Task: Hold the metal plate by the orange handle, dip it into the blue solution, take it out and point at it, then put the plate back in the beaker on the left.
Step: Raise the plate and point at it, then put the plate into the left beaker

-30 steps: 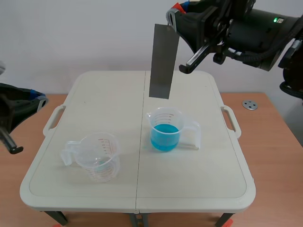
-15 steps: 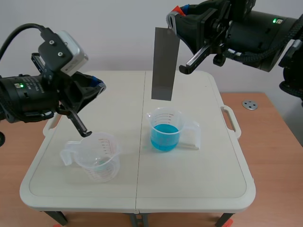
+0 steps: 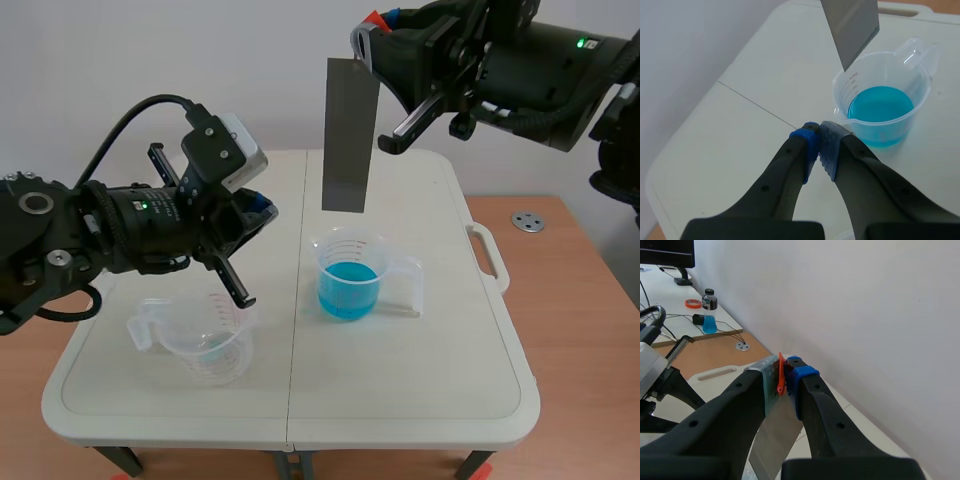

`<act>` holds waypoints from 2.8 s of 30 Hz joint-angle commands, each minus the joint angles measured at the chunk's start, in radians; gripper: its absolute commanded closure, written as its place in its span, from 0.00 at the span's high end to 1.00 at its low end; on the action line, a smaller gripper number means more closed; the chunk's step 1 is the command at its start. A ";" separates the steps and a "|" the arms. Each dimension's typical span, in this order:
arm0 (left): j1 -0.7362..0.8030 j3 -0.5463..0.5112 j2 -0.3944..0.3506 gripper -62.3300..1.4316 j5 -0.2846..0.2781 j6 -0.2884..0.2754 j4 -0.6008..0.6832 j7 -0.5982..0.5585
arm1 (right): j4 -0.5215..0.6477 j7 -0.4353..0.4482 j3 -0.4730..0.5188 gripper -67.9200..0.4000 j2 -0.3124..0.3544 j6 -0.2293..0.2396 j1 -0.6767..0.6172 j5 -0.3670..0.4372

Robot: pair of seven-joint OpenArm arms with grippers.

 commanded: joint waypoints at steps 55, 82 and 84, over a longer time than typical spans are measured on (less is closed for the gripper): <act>0.227 -0.147 -0.261 0.05 -0.193 0.097 0.201 -0.040 | 0.022 0.007 0.014 0.02 0.010 0.006 0.014 0.019; 1.160 -0.797 -0.393 0.05 -0.303 0.097 0.333 -0.226 | 0.022 0.008 -0.079 0.03 0.010 0.006 0.047 0.043; 1.212 -0.803 -0.391 0.05 -0.302 0.097 0.333 -0.226 | 0.022 0.008 -0.092 0.03 0.007 0.006 0.052 0.045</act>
